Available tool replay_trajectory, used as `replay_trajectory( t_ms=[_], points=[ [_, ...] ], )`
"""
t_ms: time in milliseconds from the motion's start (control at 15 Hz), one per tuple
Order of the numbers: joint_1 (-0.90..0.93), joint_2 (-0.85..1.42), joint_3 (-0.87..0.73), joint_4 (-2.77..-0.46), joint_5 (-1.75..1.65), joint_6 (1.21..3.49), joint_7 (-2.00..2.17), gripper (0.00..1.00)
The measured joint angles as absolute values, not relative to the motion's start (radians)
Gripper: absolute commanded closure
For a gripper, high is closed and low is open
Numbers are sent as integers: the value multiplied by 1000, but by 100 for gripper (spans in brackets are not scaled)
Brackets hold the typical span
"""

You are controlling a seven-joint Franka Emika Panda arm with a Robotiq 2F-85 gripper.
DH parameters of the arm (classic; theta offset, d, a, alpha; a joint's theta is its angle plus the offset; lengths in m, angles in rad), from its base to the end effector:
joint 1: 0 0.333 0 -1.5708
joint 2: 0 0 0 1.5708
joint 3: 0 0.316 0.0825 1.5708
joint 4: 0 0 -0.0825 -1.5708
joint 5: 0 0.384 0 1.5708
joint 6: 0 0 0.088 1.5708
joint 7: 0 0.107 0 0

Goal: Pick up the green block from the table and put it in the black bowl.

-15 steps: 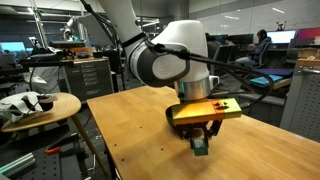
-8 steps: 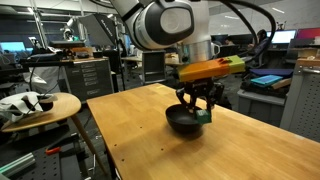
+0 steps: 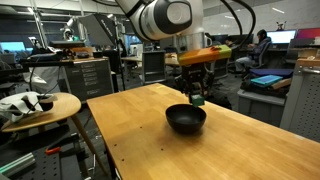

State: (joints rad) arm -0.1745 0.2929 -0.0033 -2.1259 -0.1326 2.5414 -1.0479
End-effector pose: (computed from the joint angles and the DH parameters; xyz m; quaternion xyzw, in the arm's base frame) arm 0.5775 -0.1021 0.2828 0.8811 0.4672 0.0263 0.0688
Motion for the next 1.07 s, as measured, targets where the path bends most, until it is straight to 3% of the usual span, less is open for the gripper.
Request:
replay_trajectory(
  t_ms=[867,1000,1067],
  points=[
    [-105,558,62,-1960,-129,2519,-967,82],
    [-106,589,62,-1947,-126,2520,-966,33],
    [-107,601,62,-1943,-124,2520,-966,32]
  ],
)
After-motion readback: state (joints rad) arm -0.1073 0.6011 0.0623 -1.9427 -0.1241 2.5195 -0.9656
